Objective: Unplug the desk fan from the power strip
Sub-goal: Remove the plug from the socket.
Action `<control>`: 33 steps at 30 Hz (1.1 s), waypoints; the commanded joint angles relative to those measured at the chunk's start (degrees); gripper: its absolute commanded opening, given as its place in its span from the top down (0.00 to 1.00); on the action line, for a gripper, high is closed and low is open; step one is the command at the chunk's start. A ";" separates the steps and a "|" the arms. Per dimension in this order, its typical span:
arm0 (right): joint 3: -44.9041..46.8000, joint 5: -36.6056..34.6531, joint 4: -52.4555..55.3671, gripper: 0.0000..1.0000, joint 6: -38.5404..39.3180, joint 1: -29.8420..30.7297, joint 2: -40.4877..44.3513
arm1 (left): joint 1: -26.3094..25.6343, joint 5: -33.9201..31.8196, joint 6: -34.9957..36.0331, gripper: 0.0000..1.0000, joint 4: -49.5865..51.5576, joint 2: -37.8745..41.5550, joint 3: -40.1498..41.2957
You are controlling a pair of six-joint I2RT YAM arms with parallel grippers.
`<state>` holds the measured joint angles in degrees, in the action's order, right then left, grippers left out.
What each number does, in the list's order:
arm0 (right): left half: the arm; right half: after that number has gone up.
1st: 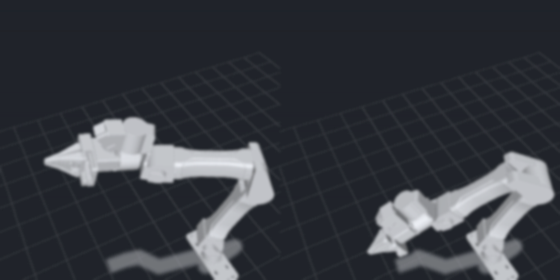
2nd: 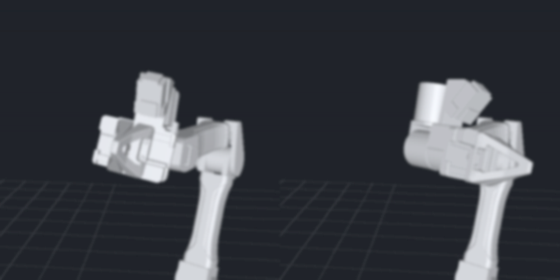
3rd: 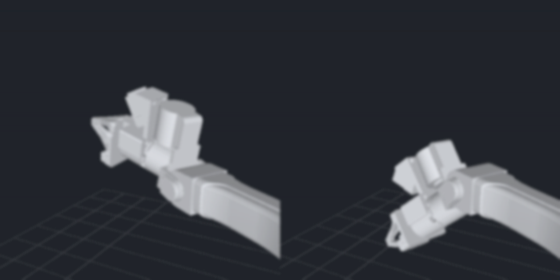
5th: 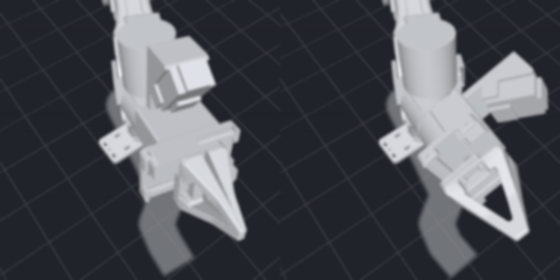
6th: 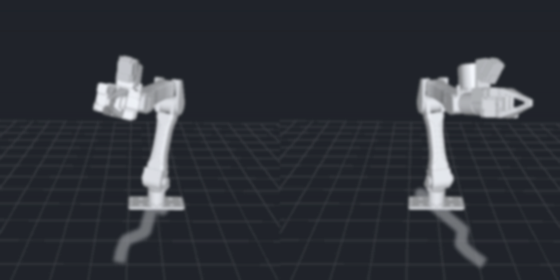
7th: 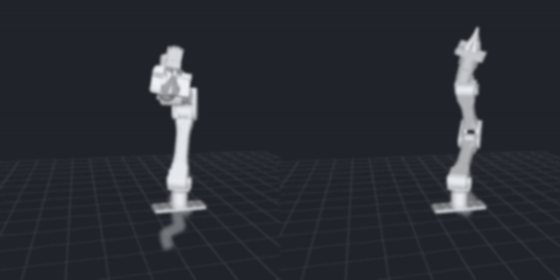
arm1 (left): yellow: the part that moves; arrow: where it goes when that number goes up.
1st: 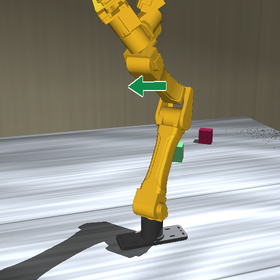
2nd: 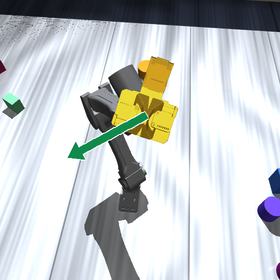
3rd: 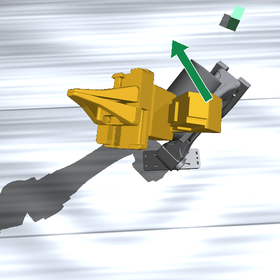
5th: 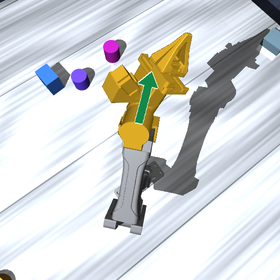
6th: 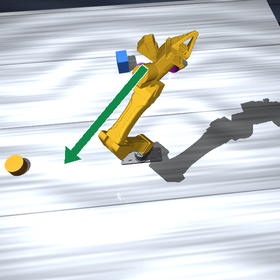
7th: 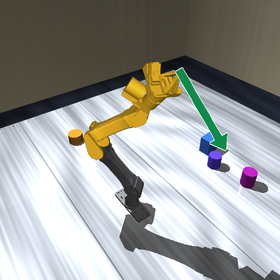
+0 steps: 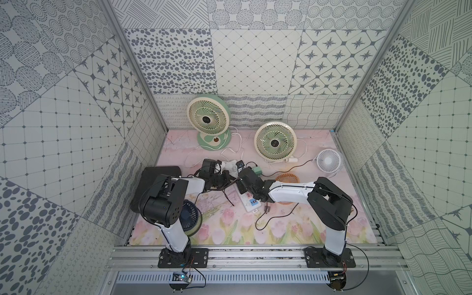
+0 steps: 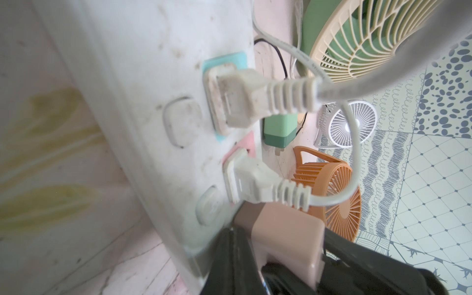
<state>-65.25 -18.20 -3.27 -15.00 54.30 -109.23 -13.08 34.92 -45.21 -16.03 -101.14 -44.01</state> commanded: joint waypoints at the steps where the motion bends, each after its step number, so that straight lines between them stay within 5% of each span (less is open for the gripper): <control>1: 0.18 4.66 -4.38 0.83 -3.70 -1.87 1.30 | -0.10 -2.29 1.42 1.00 5.01 -0.55 -0.01; 9: -3.36 -0.93 -1.12 0.83 1.61 2.01 -0.86 | -0.10 -2.40 1.45 1.00 4.85 -1.05 0.00; 16: 1.15 5.90 -5.31 0.83 -5.75 -2.91 1.52 | 0.00 -2.40 1.58 1.00 4.81 -0.97 0.11; 22: -3.30 -1.42 -0.86 0.83 1.06 1.79 -0.45 | -0.01 -2.39 1.59 1.00 4.84 -1.07 0.08; 29: 1.39 6.96 -5.78 0.83 -7.41 -3.19 1.90 | 0.20 -2.39 1.58 1.00 4.95 -0.98 0.13; 33: -1.34 1.83 -2.77 0.83 -2.54 -0.16 0.65 | 0.24 -2.43 1.53 1.00 4.83 -1.07 0.18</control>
<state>-64.82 -14.22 -3.90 -19.07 52.38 -108.88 -13.06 34.70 -45.19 -16.47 -101.25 -44.01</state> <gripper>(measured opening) 0.322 0.050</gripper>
